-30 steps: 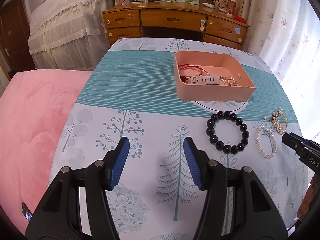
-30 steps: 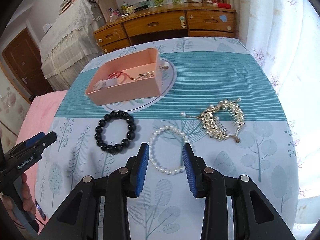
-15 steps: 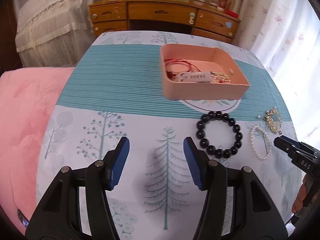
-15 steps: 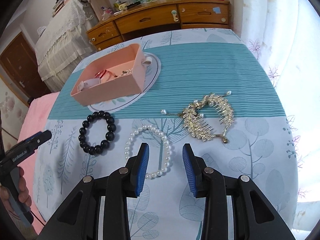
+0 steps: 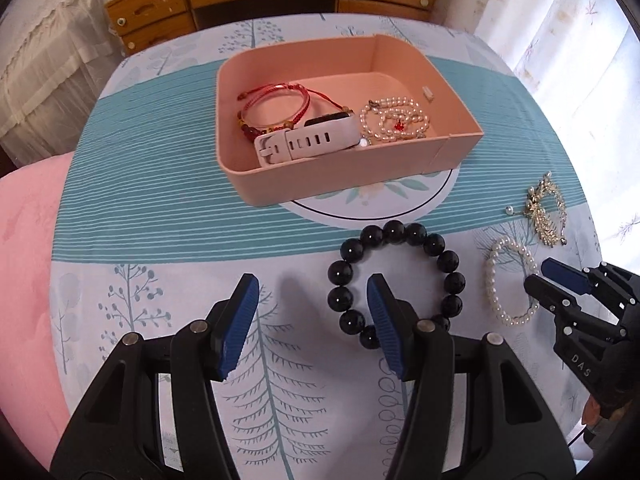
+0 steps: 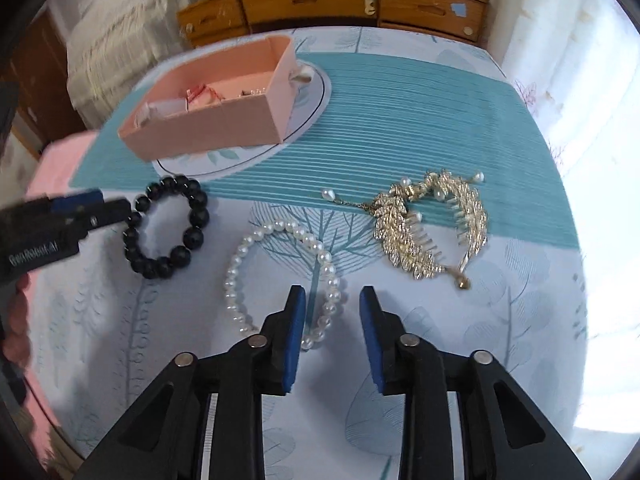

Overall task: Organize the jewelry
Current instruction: 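Grasp the black bead bracelet with the left tool while the right tool grasps the pearl bracelet, then lift both bracelets over the pink tray and open both tools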

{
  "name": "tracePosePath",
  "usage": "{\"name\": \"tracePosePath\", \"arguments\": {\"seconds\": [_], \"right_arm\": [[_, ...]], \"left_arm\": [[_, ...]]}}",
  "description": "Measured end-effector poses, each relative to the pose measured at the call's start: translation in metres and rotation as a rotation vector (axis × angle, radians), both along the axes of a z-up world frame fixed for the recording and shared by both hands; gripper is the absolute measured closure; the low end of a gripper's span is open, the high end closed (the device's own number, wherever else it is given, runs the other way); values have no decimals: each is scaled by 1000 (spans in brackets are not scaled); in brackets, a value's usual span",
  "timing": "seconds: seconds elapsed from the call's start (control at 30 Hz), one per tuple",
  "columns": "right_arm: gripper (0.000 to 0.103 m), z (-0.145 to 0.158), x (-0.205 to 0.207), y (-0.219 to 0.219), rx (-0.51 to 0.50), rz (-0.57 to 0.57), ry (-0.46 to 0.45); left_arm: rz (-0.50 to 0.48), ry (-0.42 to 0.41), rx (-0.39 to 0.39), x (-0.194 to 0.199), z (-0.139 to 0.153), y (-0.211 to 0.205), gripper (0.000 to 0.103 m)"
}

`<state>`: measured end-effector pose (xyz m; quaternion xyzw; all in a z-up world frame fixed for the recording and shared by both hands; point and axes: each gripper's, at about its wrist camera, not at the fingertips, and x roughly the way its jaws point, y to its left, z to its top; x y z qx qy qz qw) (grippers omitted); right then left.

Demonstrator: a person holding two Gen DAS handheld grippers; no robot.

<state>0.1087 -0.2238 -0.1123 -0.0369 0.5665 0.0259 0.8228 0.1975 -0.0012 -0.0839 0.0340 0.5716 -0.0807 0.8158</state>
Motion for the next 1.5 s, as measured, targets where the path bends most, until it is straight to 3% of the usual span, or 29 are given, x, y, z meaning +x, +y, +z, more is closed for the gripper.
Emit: {"name": "tracePosePath", "arguments": {"seconds": [0.07,0.1,0.2,0.27,0.37,0.47,0.5,0.53,0.7,1.07,1.37,1.5], "right_arm": [[78,0,6,8,-47,36,34],[85,0,9,11,-50,53,48],[92,0,12,20,-76,95,76],[93,1,14,21,-78,99,85],[93,3,17,18,-47,81,99],[95,6,20,14,-32,67,108],[96,8,21,14,-26,61,111],[96,9,23,13,-20,57,112],[96,35,25,16,4,54,55],[96,139,27,33,55,68,-181],[96,231,53,45,108,67,-376],[96,260,71,52,136,53,-436]], "left_arm": [[-2,18,12,8,-2,-3,50],[-4,29,25,12,-3,-5,50],[-15,72,48,20,-12,-13,50],[-20,117,58,21,-21,-14,48],[-16,110,53,23,-23,-16,48],[-37,113,31,24,-23,-18,64],[-46,105,30,24,-22,-19,83],[-46,108,23,24,-21,-19,91],[12,101,-91,19,-15,-9,91],[29,-123,-232,11,81,1,91],[74,-260,-233,38,148,7,91],[99,-301,-226,52,165,4,91]]}}
